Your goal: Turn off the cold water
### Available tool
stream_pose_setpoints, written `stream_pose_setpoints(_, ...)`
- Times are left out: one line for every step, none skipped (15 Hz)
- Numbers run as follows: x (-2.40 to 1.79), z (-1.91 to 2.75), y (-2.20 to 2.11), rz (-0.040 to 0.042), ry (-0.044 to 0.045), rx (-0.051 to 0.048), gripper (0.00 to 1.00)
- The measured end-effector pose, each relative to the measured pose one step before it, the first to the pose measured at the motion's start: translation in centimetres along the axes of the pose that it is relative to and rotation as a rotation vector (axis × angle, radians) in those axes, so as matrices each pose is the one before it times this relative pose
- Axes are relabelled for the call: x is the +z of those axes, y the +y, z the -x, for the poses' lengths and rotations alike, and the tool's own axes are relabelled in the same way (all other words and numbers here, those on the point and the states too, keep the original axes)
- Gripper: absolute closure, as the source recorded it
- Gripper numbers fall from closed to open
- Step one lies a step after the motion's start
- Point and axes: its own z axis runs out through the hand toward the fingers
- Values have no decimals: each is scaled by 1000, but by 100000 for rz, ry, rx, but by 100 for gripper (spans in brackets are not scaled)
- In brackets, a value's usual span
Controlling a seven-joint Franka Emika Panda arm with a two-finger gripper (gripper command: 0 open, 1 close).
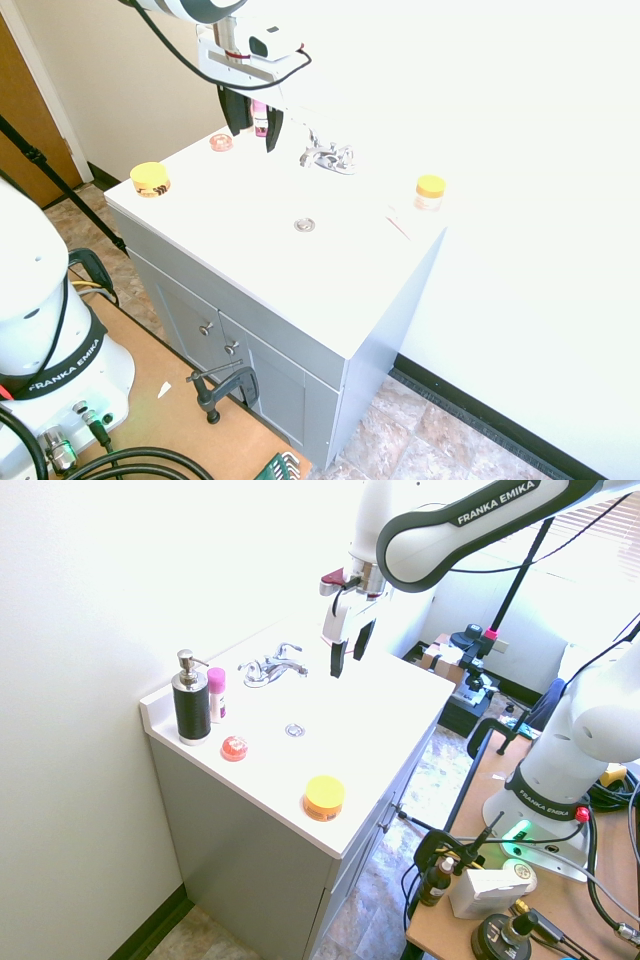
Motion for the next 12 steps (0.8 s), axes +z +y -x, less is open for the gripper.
stream_pose_setpoints(47, 0, -2, 29, -123, 65, 0)
stream_pose_setpoints(-57, -137, -97, -1063, 811, 634, 0)
stream_pose_setpoints(-60, -395, -187, -2093, 1747, 1346, 0)
stream_pose_setpoints(39, -622, -160, -1698, 1686, 1547, 0)
stream_pose_setpoints(157, -902, -209, -1376, 1629, 1876, 0)
stream_pose_setpoints(212, -1151, -293, -1269, 2069, 2173, 0)
stream_pose_setpoints(332, -1445, -445, -948, 2437, 2632, 0)
stream_pose_setpoints(703, -1546, -615, -234, 2498, 2033, 0)
stream_pose_setpoints(880, -1292, -601, 389, 2607, 1295, 0)
stream_pose_setpoints(1029, -1023, -676, 844, 2305, 908, 0)
stream_pose_setpoints(994, -866, -589, 1324, 1463, 492, 0)
stream_pose_setpoints(657, -742, -519, 842, 835, 470, 0)
